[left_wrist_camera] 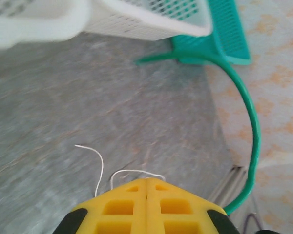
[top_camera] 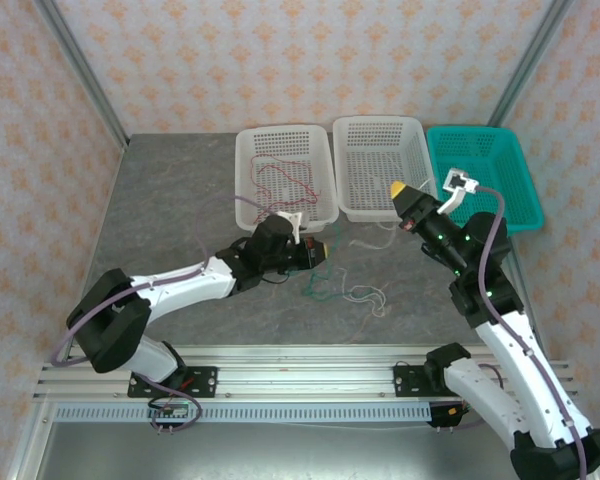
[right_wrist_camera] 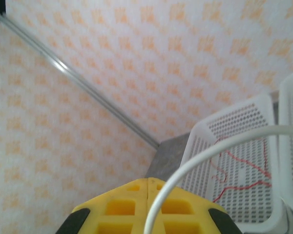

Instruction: Untangle the cables

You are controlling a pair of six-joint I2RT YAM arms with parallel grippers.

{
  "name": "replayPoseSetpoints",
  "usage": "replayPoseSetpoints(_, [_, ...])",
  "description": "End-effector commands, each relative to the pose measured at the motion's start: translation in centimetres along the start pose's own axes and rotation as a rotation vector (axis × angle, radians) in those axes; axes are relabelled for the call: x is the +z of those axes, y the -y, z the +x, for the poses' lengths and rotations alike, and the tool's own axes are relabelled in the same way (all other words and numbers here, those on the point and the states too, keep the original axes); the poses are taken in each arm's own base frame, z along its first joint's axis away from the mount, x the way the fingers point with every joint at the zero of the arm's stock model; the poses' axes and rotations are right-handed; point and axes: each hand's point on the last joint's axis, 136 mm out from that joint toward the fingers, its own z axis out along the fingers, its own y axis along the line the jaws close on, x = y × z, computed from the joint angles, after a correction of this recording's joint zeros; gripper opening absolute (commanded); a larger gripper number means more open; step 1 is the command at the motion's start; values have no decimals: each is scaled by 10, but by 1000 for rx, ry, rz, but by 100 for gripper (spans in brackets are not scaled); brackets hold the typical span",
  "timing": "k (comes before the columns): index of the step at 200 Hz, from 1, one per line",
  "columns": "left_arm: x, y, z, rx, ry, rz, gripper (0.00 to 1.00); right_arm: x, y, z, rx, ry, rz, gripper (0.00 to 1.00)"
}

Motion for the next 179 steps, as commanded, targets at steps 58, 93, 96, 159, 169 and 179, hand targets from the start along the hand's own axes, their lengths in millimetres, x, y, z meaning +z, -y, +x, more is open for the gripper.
replayPoseSetpoints(58, [-31, -28, 3, 61, 69, -114, 14, 0, 31, -18, -47, 27, 242, 0])
replayPoseSetpoints(93, [-97, -24, -39, 222, 269, -254, 54, 38, 47, -35, -86, 14, 331, 0])
replayPoseSetpoints(96, [-104, -24, -41, 235, 282, -269, 57, 43, 49, -37, -93, 9, 340, 0])
replayPoseSetpoints(159, [-191, -26, -56, 333, 431, -385, 83, 157, 130, -62, -29, -84, 458, 0])
replayPoseSetpoints(169, [-197, -25, -55, 321, 451, -363, 84, 175, 155, -51, 10, -140, 476, 0])
replayPoseSetpoints(179, [-199, -23, -53, 315, 461, -336, 84, 191, 176, -36, 44, -220, 498, 0])
